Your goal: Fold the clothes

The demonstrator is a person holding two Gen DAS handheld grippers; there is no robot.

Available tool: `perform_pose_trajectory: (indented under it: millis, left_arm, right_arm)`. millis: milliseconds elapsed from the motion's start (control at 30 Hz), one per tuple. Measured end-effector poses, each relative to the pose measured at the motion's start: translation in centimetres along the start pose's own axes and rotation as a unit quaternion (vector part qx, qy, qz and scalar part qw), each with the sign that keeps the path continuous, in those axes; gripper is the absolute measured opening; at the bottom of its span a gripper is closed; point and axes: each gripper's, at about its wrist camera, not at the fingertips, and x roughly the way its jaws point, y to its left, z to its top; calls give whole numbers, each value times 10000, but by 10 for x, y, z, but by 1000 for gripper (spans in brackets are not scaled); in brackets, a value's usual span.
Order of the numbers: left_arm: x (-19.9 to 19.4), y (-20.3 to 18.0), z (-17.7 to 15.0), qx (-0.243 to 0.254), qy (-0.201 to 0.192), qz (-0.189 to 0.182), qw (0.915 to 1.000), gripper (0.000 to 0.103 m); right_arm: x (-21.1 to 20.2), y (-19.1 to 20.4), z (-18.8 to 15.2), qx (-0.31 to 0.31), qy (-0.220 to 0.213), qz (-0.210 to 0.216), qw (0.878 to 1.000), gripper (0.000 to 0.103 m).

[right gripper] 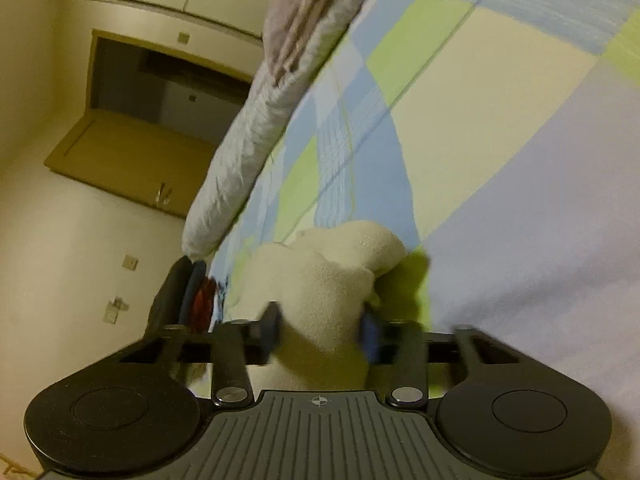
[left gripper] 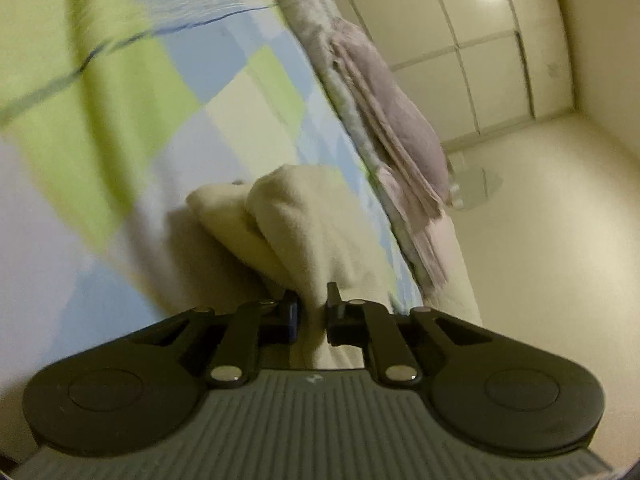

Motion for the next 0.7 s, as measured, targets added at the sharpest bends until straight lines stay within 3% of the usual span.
perform_pose_trajectory:
  millis: [133,200,267,333,467,533,700]
  left_arm:
    - [-3,9,14,8,90,53,9999,14]
    - [-4,14,20,10,133,81,9999,18]
    - [-5,18,27,11,177,109,9998,22]
    - [-7,23,34,13,220,136,9997,24]
    - [-10,32,47,16,307,192,9993,27]
    - [-14,35,43,-141,170,172,9996,28]
    - [-10,37,43,-438,-116,105,9989,27]
  right_arm:
    - [-40,19,-42,470,-71,-220,9986,36]
    - [-40,19,-58,280,274,-436,9983,42]
    - [-42,19,-62,-131,298,-619,9976,49]
    - [-51,32,-57,-706,126,-799,9942,50]
    - [-61,69,-40,-1985,-502,-1156,9720,50]
    - [-44,78,-27,-2204,-465,-1002,9691,50]
    - [22,62,-3,-1727,138,-544,9834,50]
